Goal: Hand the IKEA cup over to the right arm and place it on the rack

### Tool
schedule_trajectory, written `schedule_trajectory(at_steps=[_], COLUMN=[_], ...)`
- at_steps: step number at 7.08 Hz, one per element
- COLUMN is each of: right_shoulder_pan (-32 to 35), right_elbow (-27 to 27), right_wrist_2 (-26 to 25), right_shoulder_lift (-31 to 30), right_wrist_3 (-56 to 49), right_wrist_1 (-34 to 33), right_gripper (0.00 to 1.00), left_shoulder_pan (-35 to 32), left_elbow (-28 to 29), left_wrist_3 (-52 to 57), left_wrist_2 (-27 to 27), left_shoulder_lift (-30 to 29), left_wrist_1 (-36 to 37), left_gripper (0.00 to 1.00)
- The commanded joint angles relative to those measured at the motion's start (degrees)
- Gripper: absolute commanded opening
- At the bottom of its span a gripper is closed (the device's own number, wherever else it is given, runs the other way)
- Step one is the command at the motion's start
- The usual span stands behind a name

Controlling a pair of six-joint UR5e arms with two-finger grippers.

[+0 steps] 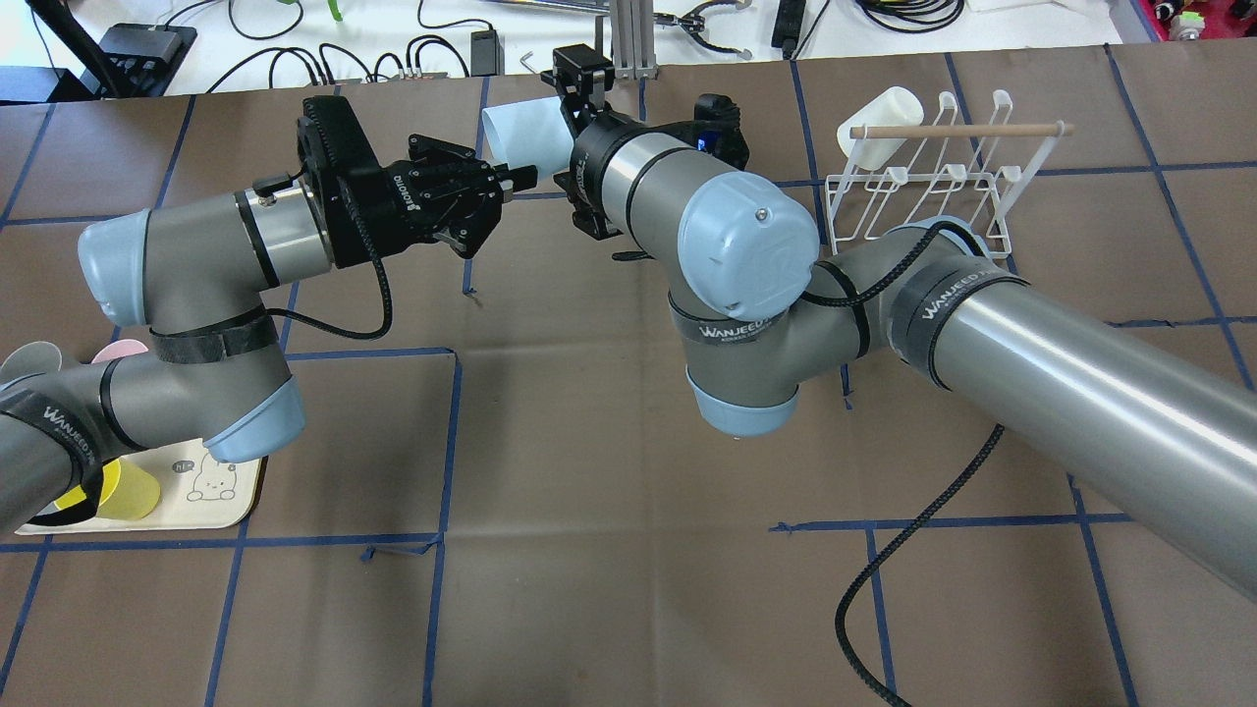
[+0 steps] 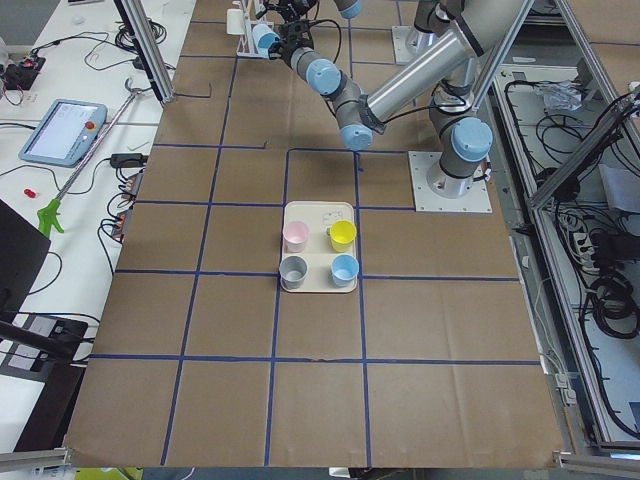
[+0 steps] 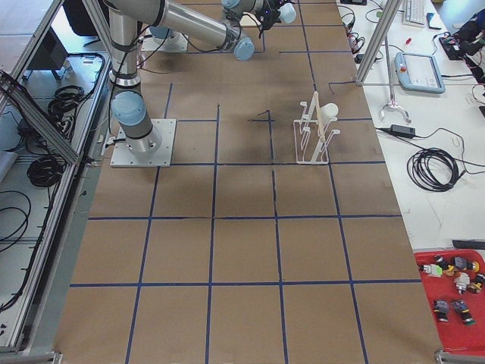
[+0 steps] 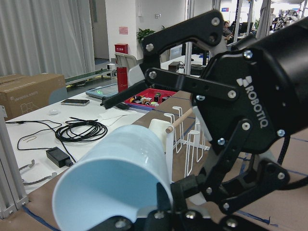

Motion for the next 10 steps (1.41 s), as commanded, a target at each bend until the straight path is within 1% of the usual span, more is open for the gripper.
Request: schedule_trajectory(at_steps=[1,2,4,7,8,10], right_shoulder_pan=[0.02,0.02,0.02,-0.07,0.02,-0.07], right_elbow=[-2.27,-2.28,-1.93,-1.75,-1.75,-1.66], right_wrist_2=[0.35,0.35,0.53,0.62,0.62,0.7], right_shoulder_lift=[1.82,1.91,1.74,1.56,1.56,1.56], right_wrist_3=[-0.01,-0.01,-0.27,-0.09,-0.27,-0.62], right_wrist_1=[0.02,0.02,0.02,0.28,0.46,0.63], right_gripper=[0.99,0.99,0.91,0.89,0.86,0.75], left_shoulder_pan=[0.0,0.0,0.0,0.0,0.0,0.0], left_elbow=[0.0,0.0,0.0,0.09,0.09,0.17], left_wrist_3=[0.0,0.0,0.0,-0.7,-0.62,-0.7], left_wrist_2=[0.03,0.03,-0.06,0.03,0.03,0.03], left_shoulder_lift=[0.04,-0.05,0.04,0.04,0.04,0.13], left_wrist_1=[0.0,0.0,0.0,0.0,0.0,0.0], left_gripper=[0.09,0.09,0.1,0.11,0.13,0.14])
